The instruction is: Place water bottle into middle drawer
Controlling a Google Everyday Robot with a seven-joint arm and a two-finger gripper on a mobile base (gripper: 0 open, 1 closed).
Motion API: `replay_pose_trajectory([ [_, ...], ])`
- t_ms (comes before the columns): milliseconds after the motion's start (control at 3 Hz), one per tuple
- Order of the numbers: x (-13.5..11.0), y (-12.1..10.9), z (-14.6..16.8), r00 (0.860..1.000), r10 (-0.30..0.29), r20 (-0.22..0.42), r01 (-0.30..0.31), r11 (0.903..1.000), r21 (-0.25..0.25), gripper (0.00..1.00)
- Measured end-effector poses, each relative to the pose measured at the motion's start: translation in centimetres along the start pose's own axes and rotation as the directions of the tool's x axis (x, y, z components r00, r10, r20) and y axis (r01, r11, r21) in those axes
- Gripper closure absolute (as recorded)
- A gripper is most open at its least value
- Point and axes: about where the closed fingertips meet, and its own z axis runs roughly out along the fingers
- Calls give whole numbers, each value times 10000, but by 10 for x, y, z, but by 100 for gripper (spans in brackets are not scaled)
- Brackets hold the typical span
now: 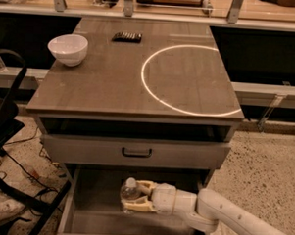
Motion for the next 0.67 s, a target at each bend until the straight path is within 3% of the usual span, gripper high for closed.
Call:
replay_pose_trajectory([
  [667,34,5,49,9995,273,160,-261,9971,-711,100],
])
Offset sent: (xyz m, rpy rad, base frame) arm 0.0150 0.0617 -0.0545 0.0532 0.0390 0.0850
